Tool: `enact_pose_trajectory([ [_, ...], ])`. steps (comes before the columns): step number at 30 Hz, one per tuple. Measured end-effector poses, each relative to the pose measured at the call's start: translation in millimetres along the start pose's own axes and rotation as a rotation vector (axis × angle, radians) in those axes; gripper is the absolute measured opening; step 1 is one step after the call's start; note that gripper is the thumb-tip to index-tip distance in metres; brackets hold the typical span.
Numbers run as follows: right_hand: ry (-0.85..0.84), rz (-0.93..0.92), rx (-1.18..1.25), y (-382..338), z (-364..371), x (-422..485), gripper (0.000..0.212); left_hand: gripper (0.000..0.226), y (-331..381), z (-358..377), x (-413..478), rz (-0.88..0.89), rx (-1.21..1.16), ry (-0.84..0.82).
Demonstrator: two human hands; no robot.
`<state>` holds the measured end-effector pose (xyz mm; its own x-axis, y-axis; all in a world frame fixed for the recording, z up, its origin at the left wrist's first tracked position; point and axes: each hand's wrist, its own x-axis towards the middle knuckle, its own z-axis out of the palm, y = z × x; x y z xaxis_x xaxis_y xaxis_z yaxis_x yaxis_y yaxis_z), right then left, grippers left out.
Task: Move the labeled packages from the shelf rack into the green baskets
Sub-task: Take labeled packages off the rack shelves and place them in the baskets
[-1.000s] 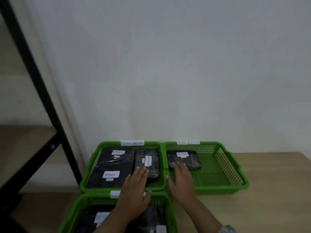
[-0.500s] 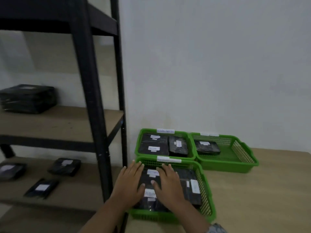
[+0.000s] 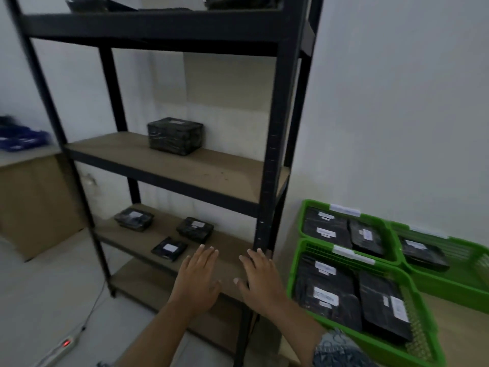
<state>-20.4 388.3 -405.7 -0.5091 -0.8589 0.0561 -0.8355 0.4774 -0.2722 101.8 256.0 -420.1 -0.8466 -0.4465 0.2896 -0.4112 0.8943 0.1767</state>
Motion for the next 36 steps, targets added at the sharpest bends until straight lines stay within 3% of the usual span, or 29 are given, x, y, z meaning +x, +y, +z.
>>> enact_pose_trajectory([
  [11, -0.158, 0.012, 0.068, -75.3, 62.2, 117.3, 0.06, 0.069, -145.9, -8.0, 17.1, -0.237, 0.099, -0.181],
  [18, -0.203, 0.009, 0.066, -110.4, 88.2, 187.7, 0.06, 0.07, -216.1, -6.5, 45.7, -0.293, 0.077, -0.194],
  [27, -0.269, 0.126, 0.077, -145.3, 135.4, 259.8, 0.061, 0.073, -299.6, 30.5, 95.5, -0.175, 0.023, -0.373],
  [36, -0.291, 0.44, 0.173, -168.6, 224.8, 342.1, 0.056, 0.065, -423.1, 93.4, 158.9, 0.07, -0.09, -0.389],
])
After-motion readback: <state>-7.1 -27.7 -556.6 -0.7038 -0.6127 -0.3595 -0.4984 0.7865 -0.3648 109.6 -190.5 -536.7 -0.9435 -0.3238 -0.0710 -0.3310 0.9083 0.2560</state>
